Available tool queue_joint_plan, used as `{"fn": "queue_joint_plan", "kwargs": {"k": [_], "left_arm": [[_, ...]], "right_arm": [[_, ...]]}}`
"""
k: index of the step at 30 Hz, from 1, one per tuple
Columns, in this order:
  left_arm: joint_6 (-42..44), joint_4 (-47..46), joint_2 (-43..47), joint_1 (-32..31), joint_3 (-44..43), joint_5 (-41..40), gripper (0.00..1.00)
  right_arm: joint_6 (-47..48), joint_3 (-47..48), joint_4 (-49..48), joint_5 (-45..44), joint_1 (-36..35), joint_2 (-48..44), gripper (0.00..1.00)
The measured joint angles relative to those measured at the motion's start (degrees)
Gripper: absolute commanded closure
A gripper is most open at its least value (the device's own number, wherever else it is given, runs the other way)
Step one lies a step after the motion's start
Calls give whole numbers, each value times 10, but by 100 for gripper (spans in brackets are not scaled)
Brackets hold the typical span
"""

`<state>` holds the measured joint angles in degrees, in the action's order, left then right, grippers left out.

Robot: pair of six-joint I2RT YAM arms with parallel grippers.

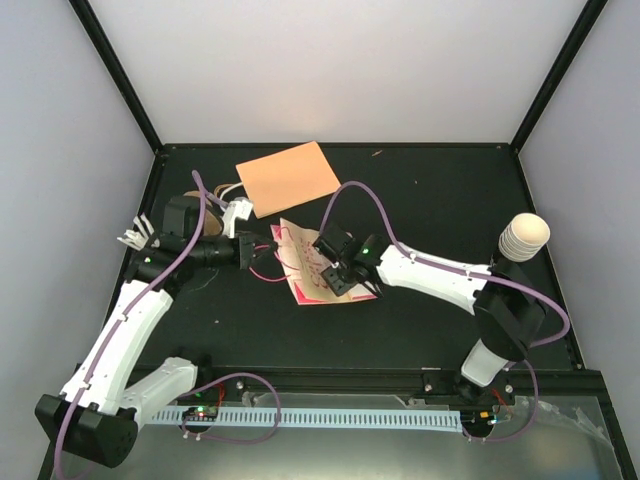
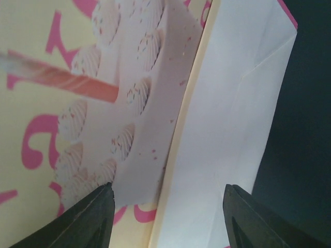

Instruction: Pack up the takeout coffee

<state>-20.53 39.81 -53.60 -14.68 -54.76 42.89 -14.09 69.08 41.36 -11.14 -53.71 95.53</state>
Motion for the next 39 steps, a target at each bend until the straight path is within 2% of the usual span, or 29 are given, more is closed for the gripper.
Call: {"fn": "queue_joint_plan", "kwargs": {"k": [6, 17, 30, 39], "left_arm": [[-3, -6, 3, 0, -14, 12, 98], [-7, -3, 4, 0, -14, 13, 98], [-6, 3, 22, 0, -14, 10, 98], [-6, 3, 23, 0, -14, 8, 99]], "right_arm": [[-31, -29, 7, 0, -18, -29, 37], [-71, -53, 12, -41, -19, -14, 37], [-88, -74, 14, -113, 15, -15, 49], [-79, -108, -4, -93, 69, -59, 61]]}}
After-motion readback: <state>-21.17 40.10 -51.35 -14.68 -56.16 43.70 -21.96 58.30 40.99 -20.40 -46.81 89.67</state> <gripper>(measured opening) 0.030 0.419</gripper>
